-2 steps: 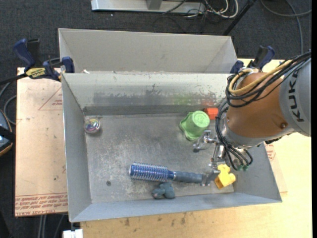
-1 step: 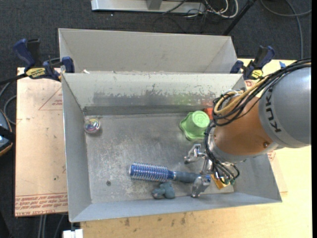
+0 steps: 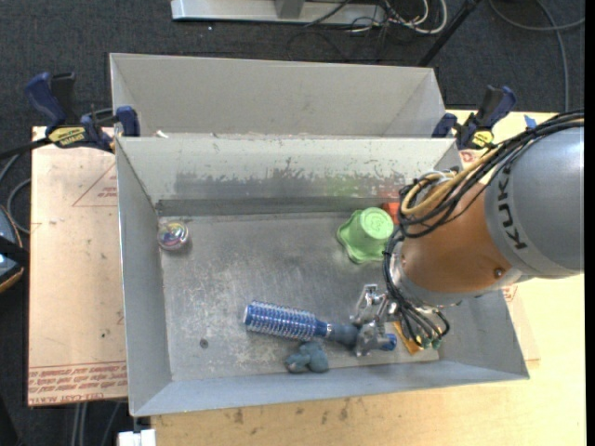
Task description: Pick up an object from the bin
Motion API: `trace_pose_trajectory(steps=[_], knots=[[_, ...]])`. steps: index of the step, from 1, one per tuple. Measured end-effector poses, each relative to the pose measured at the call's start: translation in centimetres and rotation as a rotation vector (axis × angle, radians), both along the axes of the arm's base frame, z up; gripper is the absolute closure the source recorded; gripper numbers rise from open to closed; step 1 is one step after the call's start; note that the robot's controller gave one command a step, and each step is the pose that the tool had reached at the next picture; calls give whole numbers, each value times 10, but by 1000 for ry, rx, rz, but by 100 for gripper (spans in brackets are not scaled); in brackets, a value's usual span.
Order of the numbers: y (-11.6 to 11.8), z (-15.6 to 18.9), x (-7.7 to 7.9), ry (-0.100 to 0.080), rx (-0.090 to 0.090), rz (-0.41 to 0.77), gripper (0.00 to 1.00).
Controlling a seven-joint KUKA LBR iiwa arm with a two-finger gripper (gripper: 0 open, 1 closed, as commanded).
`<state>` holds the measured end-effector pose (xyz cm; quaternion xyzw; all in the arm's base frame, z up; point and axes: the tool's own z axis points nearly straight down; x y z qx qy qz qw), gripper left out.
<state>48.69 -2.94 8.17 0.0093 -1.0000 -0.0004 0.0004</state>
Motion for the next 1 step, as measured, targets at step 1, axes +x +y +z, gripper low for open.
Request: trace_pose_trajectory(steps=[1], knots=[[-12, 118, 16, -10, -2, 16, 100]])
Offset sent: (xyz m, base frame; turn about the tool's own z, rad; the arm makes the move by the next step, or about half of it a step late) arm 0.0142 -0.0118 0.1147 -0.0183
